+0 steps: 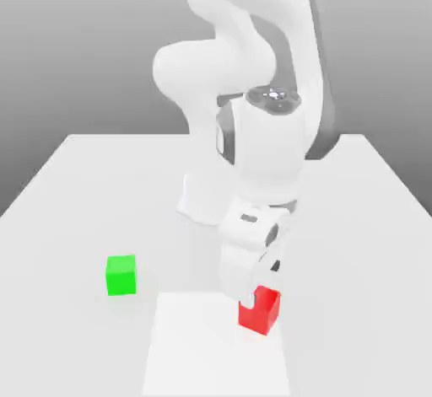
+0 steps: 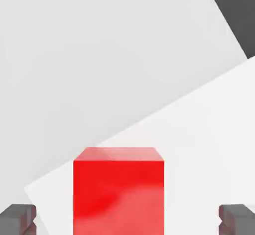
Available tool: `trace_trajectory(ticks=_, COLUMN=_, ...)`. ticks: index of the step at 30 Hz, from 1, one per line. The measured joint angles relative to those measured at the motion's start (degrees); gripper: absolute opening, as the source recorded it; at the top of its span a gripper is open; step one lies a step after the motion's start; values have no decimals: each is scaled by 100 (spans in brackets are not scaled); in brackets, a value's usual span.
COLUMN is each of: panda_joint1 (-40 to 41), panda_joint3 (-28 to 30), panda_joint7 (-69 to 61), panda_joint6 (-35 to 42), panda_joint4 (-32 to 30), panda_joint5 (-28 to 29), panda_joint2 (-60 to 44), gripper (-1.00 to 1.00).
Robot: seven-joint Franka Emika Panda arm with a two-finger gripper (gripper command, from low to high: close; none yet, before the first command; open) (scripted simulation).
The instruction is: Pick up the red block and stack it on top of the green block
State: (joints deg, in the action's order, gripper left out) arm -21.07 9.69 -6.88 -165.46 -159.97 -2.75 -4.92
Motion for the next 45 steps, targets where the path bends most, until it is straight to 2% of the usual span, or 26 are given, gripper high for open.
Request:
trace_trajectory(ticks=6, panda_joint1=274, panda_joint3=-385, panda_joint7=-332, panda_joint6=-586, panda_joint4=76, panda_joint5=-467, panda_joint2=-701, gripper=0)
trace_trajectory(ticks=7, panda_joint1=362, panda_joint3=-481, panda_joint7=-336, panda_joint6=-686, panda_joint4=81, panda_joint5=-485, panda_joint2=-819, gripper=-100)
trace_trajectory(ticks=14, panda_joint1=389, panda_joint3=-512, panda_joint7=-345, panda_joint6=-698, panda_joint4=83, panda_joint5=-497, panda_joint2=-846, gripper=-100)
trace_trajectory(ticks=22, panda_joint1=244, panda_joint3=-222, panda_joint7=54, panda_joint6=14, panda_joint4=-3, panda_joint5=77, panda_joint2=10, gripper=-100)
trace_trajectory(ticks=28, panda_joint1=256, panda_joint3=-126, panda_joint7=134, panda_joint6=529, panda_joint4=-148, panda_joint5=296, panda_joint2=613, gripper=-100)
trace_trajectory(ticks=35, panda_joint1=1153, panda_joint3=668, panda_joint7=-994, panda_joint6=1075, panda_joint4=-454, panda_joint5=619, panda_joint2=1391, gripper=-100)
trace_trajectory(ticks=45, panda_joint1=2905, panda_joint3=1665, panda_joint7=-2130, panda_joint6=1392, panda_joint4=-1003, panda_joint5=1977, panda_joint2=2367, gripper=-100)
